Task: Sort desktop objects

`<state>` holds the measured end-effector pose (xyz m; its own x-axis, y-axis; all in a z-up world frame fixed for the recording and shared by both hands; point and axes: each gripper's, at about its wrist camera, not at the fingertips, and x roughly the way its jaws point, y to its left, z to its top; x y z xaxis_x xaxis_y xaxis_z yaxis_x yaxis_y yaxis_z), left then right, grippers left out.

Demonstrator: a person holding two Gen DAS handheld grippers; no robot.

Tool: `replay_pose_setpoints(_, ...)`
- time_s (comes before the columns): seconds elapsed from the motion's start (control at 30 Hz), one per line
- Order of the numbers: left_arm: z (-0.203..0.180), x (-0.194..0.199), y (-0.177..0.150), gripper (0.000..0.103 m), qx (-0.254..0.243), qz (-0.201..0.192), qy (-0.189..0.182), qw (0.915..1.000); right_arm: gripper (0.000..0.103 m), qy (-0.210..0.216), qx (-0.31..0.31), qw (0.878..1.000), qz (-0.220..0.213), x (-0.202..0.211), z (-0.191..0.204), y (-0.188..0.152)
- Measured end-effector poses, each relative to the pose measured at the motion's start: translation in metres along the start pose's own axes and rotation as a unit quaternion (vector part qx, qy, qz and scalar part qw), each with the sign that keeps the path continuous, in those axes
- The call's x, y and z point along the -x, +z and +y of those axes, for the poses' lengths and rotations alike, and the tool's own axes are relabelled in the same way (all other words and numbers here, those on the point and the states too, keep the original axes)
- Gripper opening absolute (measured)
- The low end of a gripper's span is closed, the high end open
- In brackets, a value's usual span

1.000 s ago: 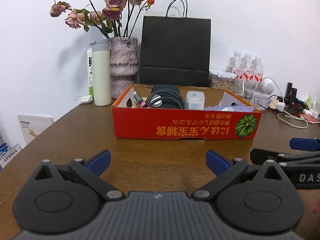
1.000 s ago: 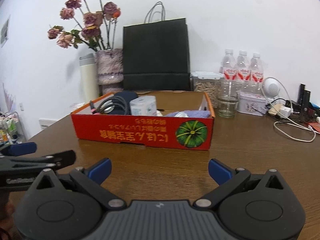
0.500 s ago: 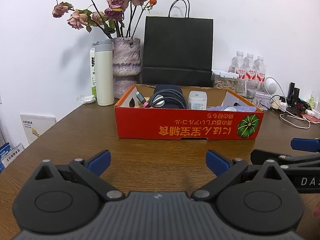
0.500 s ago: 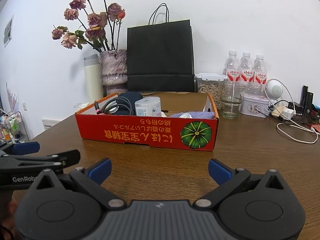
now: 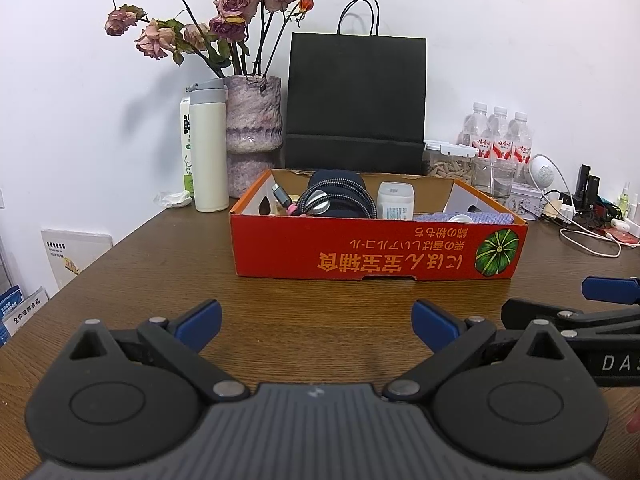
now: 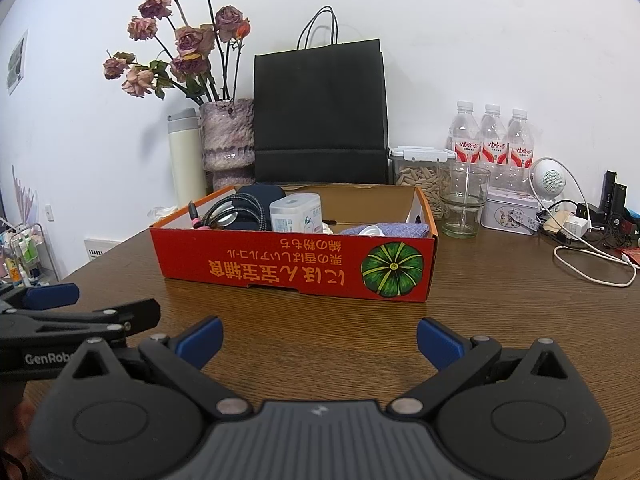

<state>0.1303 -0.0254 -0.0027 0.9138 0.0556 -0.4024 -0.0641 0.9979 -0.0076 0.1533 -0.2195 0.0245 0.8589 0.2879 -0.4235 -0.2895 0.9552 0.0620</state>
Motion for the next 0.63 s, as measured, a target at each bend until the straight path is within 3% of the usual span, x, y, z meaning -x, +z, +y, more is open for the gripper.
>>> replay_pose_setpoints(0.63,-0.0014,-0.0013,0.0000,0.103,-0.002,0.006,0.001,1.0000,0.103,-0.001,0.001,1.000,0.001,-0.0009,-0.0006,-0.0008)
